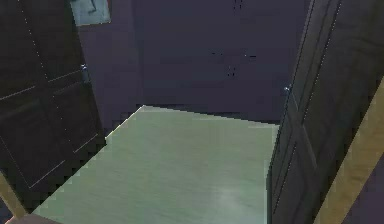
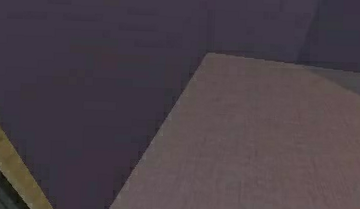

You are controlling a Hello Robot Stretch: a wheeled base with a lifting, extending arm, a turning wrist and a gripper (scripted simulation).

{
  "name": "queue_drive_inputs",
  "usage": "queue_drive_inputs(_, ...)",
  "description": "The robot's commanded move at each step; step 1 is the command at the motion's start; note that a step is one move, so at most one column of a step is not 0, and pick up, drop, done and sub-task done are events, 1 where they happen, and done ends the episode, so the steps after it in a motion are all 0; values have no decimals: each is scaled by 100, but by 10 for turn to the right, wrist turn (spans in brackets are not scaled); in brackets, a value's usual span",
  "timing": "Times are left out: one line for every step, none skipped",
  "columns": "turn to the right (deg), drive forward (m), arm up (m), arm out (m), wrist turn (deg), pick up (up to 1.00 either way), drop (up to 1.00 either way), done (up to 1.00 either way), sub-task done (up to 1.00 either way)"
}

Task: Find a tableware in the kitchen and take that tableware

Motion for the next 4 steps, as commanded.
queue_drive_inputs(30,0,0,0,0,0,0,0,0)
queue_drive_inputs(-300,0,0,0,0,0,0,0,0)
queue_drive_inputs(0,40,0,0,0,0,0,0,0)
queue_drive_inputs(420,0,0,0,0,0,0,0,0)
